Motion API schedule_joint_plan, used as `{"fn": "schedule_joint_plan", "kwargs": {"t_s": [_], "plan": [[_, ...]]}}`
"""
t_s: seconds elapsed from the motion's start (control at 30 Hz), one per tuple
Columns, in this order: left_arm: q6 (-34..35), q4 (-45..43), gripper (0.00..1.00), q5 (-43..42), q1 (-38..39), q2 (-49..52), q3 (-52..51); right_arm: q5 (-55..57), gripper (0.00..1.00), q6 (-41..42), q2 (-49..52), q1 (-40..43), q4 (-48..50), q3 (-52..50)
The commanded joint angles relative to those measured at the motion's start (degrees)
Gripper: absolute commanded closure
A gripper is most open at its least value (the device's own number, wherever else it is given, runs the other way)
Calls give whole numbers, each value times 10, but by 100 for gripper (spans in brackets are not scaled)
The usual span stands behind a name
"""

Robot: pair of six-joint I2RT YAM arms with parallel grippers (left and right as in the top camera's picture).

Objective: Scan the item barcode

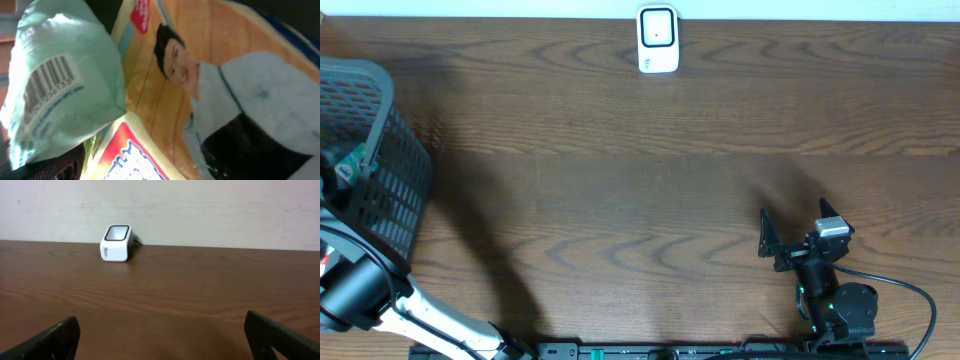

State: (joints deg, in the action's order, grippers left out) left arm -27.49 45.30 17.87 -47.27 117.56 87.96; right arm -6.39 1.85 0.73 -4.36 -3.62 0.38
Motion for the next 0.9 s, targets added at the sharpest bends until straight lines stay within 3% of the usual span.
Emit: {"fn": "schedule_joint_plan", "kwargs": {"t_s": [0.0,0.1,0.23,0.3,0.33,0.47,0.6,0.8,0.87], "plan": [[-3,-13,2,-94,-3,1,2,0,1,-8,-2,-2,-2,0],[-3,-13,2,-158,-3,1,2,0,1,-8,-2,-2,-2,0],[-3,-11,2,-170,-3,1,2,0,1,-8,-2,-2,-2,0],[-4,-9,11,-170,-3,1,2,0,1,-8,-2,-2,-2,0],[-3,-8,20,-170,-3,1,2,0,1,-8,-2,-2,-2,0],[-3,3,27,-170,-3,1,2,0,1,-8,-2,-2,-2,0],[-3,4,49,-170,-2,-3,2,0,1,-8,-2,-2,-2,0],[-3,13,49,-171,-2,-26,2,0,1,-8,-2,-2,-2,0],[-3,13,54,-171,-1,-41,2,0,1,-8,-2,-2,-2,0]]}}
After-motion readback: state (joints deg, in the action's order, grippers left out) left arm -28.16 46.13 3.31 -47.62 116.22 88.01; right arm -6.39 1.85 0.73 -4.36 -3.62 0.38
